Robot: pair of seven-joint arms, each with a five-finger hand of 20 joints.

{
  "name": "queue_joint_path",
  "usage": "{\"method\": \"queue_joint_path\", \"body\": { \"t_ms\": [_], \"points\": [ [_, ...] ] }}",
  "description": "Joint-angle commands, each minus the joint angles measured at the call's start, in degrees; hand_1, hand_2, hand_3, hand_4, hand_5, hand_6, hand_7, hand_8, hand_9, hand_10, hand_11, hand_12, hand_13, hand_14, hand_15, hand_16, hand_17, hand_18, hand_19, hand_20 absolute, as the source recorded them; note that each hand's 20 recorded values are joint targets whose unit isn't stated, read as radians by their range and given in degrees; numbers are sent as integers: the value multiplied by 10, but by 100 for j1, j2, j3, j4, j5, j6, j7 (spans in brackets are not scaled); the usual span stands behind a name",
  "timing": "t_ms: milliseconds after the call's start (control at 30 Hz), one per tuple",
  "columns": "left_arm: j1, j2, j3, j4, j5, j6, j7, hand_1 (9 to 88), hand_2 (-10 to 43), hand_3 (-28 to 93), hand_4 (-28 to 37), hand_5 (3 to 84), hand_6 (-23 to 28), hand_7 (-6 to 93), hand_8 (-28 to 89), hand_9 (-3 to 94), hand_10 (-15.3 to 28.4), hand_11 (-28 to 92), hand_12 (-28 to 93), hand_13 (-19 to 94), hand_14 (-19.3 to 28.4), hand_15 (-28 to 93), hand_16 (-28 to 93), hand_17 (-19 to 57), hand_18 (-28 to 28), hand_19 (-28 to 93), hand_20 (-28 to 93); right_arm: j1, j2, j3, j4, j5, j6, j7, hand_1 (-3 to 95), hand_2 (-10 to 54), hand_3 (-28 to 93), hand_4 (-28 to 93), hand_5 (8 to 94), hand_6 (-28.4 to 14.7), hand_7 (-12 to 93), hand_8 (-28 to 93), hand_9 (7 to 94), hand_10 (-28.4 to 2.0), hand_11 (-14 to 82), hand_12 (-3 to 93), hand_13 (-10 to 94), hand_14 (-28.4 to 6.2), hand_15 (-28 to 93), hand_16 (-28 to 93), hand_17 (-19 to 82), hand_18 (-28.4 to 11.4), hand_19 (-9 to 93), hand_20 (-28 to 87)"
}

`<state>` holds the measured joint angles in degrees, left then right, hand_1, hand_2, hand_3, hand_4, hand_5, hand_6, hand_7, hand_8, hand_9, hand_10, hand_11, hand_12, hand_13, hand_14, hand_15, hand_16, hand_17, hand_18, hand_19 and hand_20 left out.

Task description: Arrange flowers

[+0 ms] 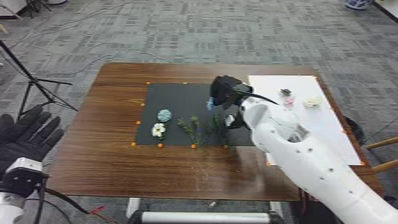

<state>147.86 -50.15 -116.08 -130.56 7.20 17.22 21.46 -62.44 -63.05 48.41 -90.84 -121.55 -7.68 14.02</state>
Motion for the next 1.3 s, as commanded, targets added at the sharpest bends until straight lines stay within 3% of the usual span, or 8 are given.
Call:
{"method": "queue_joint_path", "body": {
  "t_ms": [33,100,300,433,733,967,1100,1300],
  "points": [
    [-127,39,121,46,17,54,-7,231,169,676,-283,357,71,97,-64,300,118,121,136,230,123,200,-15,-31,104,155,124,428,-600,-425,228,-462,-176,-66,646,-95,684,-283,715,11,383,46,810,-72,196,514,675,-80,699,459,308,-222,761,431],
    [-125,113,129,54,-5,56,31,230,169,676,-283,360,71,97,-64,302,119,123,136,233,118,195,-18,-27,100,149,120,486,-616,-574,311,-598,-216,-75,645,-95,686,-283,714,11,385,46,809,-72,197,514,675,-79,699,458,308,-223,760,431],
    [-313,25,159,90,219,51,-171,229,169,679,-283,361,71,99,-65,303,119,124,133,233,116,193,-19,-27,99,149,121,417,-596,-707,287,-902,-317,-32,644,-95,686,-283,711,12,386,43,806,-73,199,511,671,-81,699,459,307,-221,758,431],
    [-310,38,139,71,633,135,-375,230,169,679,-283,361,71,98,-65,303,119,125,132,234,115,192,-19,-28,99,152,122,391,-608,-760,343,-974,-322,73,645,-95,684,-283,707,11,388,40,803,-73,201,511,670,-80,699,459,307,-221,758,431],
    [-420,20,186,96,561,144,-441,232,169,679,-283,361,72,98,-63,301,119,126,133,233,115,193,-19,-30,100,154,122,368,-651,-931,448,-1085,-229,288,639,-95,685,-283,689,8,386,34,788,-73,194,497,660,-79,695,465,301,-222,754,429],
    [-322,97,171,95,297,135,-213,234,168,683,-283,363,75,102,-66,302,120,129,133,232,118,199,-16,-31,102,159,122,401,-586,-1043,396,-1146,-105,429,622,-95,686,-283,658,0,361,2,758,-76,152,438,641,-83,693,468,289,-226,749,424],
    [-330,-12,139,80,420,79,-303,235,167,683,-283,364,75,101,-66,302,119,128,132,230,124,206,-14,-32,103,160,122,376,-543,-1018,325,-1167,-152,412,614,-95,688,-283,650,1,283,-36,744,-81,124,407,632,-88,694,467,282,-228,748,419],
    [-229,55,106,62,277,76,-179,240,164,683,-283,364,74,98,-66,302,119,127,132,228,128,211,-13,-33,106,162,123,375,-508,-1037,252,-1200,-126,418,586,-95,721,-283,636,5,232,-145,704,-94,146,341,625,-91,693,463,278,-230,747,412]
  ]
}}
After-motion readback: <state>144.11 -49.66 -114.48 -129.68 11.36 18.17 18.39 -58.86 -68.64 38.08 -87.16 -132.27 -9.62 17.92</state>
